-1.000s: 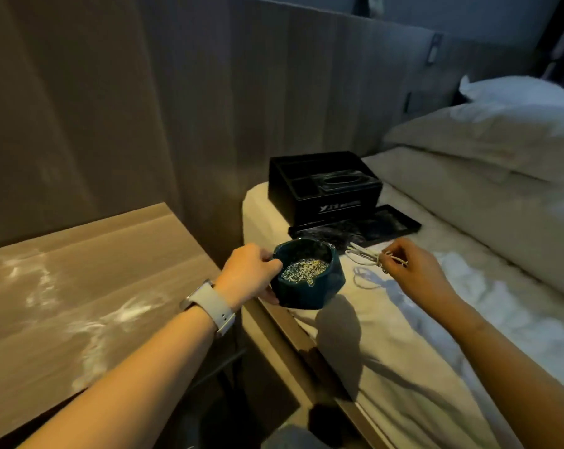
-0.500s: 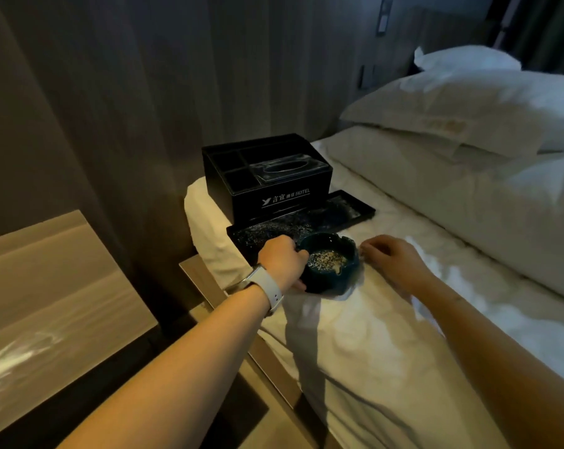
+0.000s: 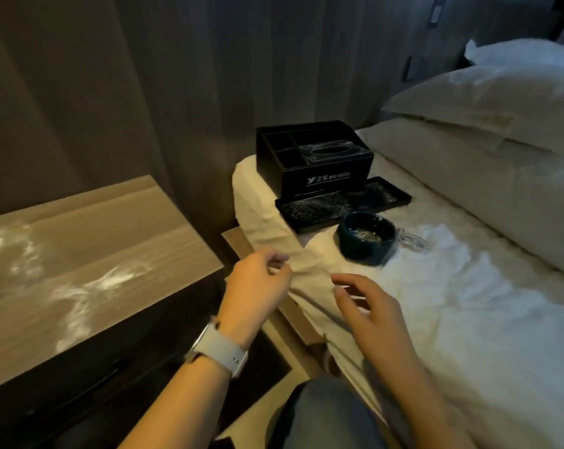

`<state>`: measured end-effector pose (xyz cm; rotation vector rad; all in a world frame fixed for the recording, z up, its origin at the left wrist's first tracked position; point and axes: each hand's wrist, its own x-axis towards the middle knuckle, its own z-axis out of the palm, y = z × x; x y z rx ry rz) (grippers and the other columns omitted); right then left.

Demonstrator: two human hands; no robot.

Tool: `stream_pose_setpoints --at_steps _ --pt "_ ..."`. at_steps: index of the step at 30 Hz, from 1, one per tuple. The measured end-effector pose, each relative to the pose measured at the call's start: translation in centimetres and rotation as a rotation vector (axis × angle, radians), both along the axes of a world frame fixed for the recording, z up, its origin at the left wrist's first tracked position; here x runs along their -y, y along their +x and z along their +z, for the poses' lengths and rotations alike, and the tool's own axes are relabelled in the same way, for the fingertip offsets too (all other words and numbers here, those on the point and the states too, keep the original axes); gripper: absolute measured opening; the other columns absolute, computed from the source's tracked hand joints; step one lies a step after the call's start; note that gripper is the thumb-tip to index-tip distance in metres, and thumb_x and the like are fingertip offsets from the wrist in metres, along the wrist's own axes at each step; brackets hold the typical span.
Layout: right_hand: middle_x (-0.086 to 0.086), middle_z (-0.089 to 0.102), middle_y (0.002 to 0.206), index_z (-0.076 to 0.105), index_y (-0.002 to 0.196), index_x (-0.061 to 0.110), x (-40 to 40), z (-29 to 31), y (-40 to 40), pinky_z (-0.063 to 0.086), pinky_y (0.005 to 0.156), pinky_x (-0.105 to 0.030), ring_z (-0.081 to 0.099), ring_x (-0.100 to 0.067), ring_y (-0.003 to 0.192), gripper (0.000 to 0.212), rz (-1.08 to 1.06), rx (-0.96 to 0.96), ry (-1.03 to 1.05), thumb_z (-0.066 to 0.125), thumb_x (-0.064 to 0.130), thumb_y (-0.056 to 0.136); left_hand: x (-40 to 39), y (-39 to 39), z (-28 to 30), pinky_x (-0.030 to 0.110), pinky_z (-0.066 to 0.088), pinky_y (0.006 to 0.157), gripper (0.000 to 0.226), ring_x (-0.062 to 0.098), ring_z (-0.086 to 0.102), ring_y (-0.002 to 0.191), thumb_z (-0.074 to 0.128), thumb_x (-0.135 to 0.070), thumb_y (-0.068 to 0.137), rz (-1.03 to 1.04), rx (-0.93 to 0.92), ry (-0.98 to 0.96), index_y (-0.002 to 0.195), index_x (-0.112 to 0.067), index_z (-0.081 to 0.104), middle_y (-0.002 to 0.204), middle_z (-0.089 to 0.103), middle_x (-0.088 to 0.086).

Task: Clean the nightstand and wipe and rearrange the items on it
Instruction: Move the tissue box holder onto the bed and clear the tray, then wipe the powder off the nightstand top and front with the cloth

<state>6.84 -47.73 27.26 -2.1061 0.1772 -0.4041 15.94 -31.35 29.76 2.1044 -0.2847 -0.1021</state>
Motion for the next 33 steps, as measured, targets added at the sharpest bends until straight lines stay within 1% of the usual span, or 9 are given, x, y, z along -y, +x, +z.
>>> stream_pose_setpoints --at_steps 5,11,16,20,23,25,27,30,33 --pt "0.02 0.06 0.109 0.06 0.118 0.033 -9.1 -1.6 -3.0 0.048 0.087 -0.018 0.056 0.006 0.104 0.027 0.212 -0.053 0.0 0.056 0.029 0.092 -11.3 -7.0 -2.0 0.014 0.045 0.074 0.02 -0.005 0.06 0.09 0.059 -0.022 0.089 0.201 -0.062 -0.041 0.103 -0.033 0.067 0.098 0.065 -0.017" --pt "0.027 0.056 0.114 0.059 0.119 0.036 -18.9 -3.6 -4.8 0.039 0.086 -0.003 0.051 0.012 0.107 0.026 0.404 -0.111 -0.055 0.056 0.031 0.093 -22.3 -13.3 -6.2 0.015 0.044 0.078 0.019 -0.005 0.06 0.094 0.06 -0.017 0.09 0.411 -0.155 -0.063 0.1 -0.032 0.067 0.096 0.067 -0.016" --pt "0.024 0.053 0.117 0.057 0.123 0.034 -26.0 -5.5 -3.8 0.039 0.093 -0.01 0.048 0.008 0.112 0.03 0.508 -0.154 -0.18 0.054 0.034 0.093 -27.9 -16.5 -9.2 0.019 0.045 0.082 0.02 -0.003 0.059 0.096 0.059 -0.015 0.089 0.565 -0.143 -0.041 0.102 -0.029 0.067 0.099 0.066 -0.015" --pt "0.017 0.05 0.128 0.054 0.129 0.029 -30.0 -7.2 -2.4 0.028 0.094 -0.005 0.037 0.007 0.12 0.034 0.573 -0.142 -0.31 0.053 0.031 0.095 -30.8 -17.9 -10.9 0.016 0.044 0.08 0.021 -0.004 0.058 0.095 0.059 -0.013 0.09 0.65 -0.135 -0.056 0.101 -0.029 0.065 0.101 0.065 -0.014" --pt "0.008 0.05 0.134 0.053 0.132 0.022 -31.9 -8.3 -0.5 0.028 0.107 -0.023 0.039 -0.008 0.129 0.038 0.583 -0.071 -0.411 0.053 0.029 0.095 -32.0 -18.3 -11.4 0.017 0.046 0.082 0.023 -0.003 0.058 0.094 0.059 -0.009 0.089 0.7 -0.123 -0.087 0.1 -0.029 0.065 0.101 0.065 -0.012" --pt "0.004 0.056 0.129 0.056 0.13 0.02 -33.1 -9.2 1.1 0.027 0.11 -0.031 0.045 -0.014 0.126 0.037 0.594 -0.048 -0.509 0.052 0.032 0.096 -32.6 -18.6 -11.4 0.012 0.043 0.079 0.024 -0.005 0.057 0.093 0.058 -0.009 0.089 0.729 -0.119 -0.08 0.1 -0.03 0.063 0.102 0.065 -0.012" --pt "0.002 0.063 0.112 0.062 0.122 0.018 -34.2 -10.2 2.1 0.029 0.106 -0.035 0.054 -0.018 0.112 0.032 0.584 -0.035 -0.593 0.051 0.035 0.096 -33.1 -18.9 -11.4 0.01 0.04 0.077 0.025 -0.006 0.056 0.093 0.058 -0.01 0.089 0.752 -0.125 -0.069 0.1 -0.032 0.062 0.103 0.064 -0.012" --pt "0.001 0.062 0.087 0.069 0.103 0.017 -35.1 -11.4 2.6 0.034 0.093 -0.035 0.057 -0.022 0.09 0.022 0.498 0.027 -0.566 0.053 0.03 0.096 -33.7 -19.5 -10.9 0.01 0.041 0.076 0.025 -0.006 0.056 0.093 0.057 -0.009 0.09 0.78 -0.114 -0.095 0.101 -0.031 0.062 0.105 0.064 -0.01" --pt "0.003 0.061 0.081 0.071 0.096 0.018 -35.0 -11.8 2.4 0.031 0.09 -0.031 0.056 -0.02 0.084 0.017 0.466 0.044 -0.5 0.057 0.025 0.094 -34.0 -20.0 -9.8 0.004 0.04 0.076 0.026 -0.008 0.055 0.094 0.057 -0.009 0.09 0.779 -0.03 -0.061 0.107 -0.028 0.063 0.106 0.062 -0.012"
